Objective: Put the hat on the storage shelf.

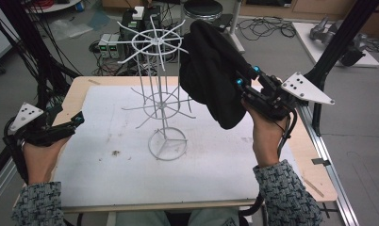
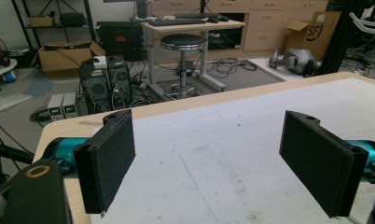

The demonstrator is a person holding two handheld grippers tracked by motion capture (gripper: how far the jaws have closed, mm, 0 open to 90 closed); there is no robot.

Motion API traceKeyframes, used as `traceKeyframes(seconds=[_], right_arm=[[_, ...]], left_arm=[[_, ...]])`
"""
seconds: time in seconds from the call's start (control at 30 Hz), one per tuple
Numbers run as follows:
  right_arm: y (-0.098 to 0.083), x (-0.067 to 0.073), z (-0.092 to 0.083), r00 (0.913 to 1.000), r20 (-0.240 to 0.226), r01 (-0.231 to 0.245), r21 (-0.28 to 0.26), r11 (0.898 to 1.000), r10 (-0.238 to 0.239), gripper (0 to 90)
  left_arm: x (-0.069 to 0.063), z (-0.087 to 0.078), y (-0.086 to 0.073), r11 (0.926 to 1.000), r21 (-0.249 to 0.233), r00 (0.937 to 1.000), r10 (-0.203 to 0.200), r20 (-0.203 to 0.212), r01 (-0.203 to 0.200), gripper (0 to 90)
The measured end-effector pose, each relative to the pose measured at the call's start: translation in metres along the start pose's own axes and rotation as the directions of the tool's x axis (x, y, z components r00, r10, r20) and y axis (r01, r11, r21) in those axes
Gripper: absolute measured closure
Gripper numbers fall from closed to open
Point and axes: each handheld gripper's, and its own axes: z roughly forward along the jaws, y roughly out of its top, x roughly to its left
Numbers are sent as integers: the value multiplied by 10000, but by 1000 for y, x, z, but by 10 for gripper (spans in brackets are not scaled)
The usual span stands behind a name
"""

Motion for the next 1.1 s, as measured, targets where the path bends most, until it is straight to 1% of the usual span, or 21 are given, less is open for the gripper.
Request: traceKeyframes(seconds=[0.07, 0.27, 0.33, 0.53, 0.67, 0.8, 0.97, 1.1], right_arm=[[-1, 0, -1, 10000, 36, -45, 114, 9999, 45, 575], [-4, -1, -4, 10000, -24, -66, 194, 9998, 67, 559], [-4, -1, -5, 9998, -73, -178, 263, 9995, 180, 553], [-6, -1, -8, 9998, -96, -172, 240, 9996, 174, 508], [-4, -1, -11, 10000, 12, 36, 193, 9998, -36, 501], [-4, -3, -15, 10000, 49, -33, 196, 9998, 32, 498], [-5, -8, -22, 9999, 166, 6, 193, 9998, -9, 496], [-8, -13, -30, 9990, 430, 129, 294, 9995, -142, 489]], left_arm=[[0, 0, 0, 10000, -11, 10000, -13, 0, 13, 184], [0, -1, 0, 10000, -7, 10000, -23, -15, 23, 184], [0, -1, 0, 10000, -6, 10000, -18, -11, 18, 184], [0, -1, 1, 10000, 10, 10000, -1, -14, 1, 184], [0, -1, 1, 10000, -15, 10000, -8, -16, 8, 184], [0, 0, 0, 10000, 13, 10000, 1, -7, -1, 184], [-1, 0, 1, 10000, 4, 10000, 6, 8, -6, 184], [0, -1, 1, 10000, -1, 10000, 5, -19, -5, 184]])
